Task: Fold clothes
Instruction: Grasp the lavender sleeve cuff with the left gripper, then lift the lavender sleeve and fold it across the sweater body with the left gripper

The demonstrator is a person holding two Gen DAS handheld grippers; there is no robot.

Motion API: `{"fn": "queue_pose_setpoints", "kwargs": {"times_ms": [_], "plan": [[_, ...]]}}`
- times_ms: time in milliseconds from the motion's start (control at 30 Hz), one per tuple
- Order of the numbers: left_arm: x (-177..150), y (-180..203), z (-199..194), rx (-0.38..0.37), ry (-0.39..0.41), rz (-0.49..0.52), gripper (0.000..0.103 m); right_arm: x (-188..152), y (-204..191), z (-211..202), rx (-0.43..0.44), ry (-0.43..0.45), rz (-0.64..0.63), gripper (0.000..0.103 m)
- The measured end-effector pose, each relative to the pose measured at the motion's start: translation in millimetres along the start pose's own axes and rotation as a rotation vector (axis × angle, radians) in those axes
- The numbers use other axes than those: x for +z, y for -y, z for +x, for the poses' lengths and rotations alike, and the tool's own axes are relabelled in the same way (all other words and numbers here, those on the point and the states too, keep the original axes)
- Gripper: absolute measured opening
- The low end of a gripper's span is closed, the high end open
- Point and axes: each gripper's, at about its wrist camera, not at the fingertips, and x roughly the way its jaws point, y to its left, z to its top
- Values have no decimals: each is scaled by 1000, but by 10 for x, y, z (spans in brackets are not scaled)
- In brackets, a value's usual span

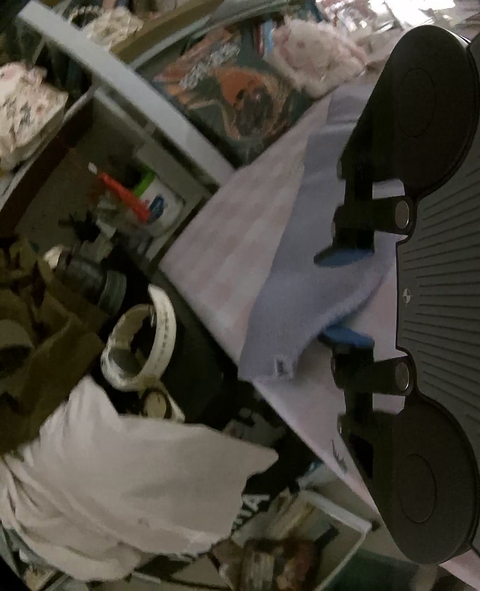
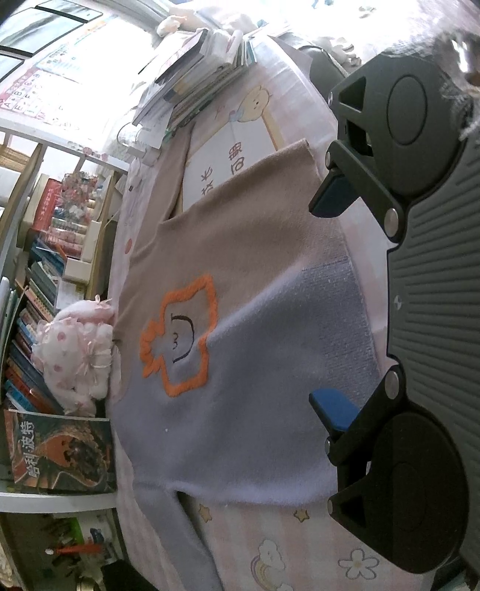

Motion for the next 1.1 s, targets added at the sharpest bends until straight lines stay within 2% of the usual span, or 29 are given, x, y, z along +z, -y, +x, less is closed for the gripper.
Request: {"fn": "queue_pose_setpoints", "kwargs": {"times_ms": [100,200,367,467,767,867,1100], "plan": [[12,15,12,30,-3,-15,20,-2,0,-1,0,0,-2,100],[14,36,36,75,3,-6,5,-5,5,5,1,1,-1,100],[27,32,21,78,22,-1,3,-25,45,-5,6,11,-2,100],[30,222,-95,48,78,87,3,-26,95,3,6,17,6,100],[-105,1130,-464,-104,216,368,3,83,280,162,47,25,28,100],[-239,1468,-542,-142,236,425,3,144,333,242,80,42,-2,100],[-600,2272,-634,-179,269,502,3,364,623,504,201,107,-111,100]]}}
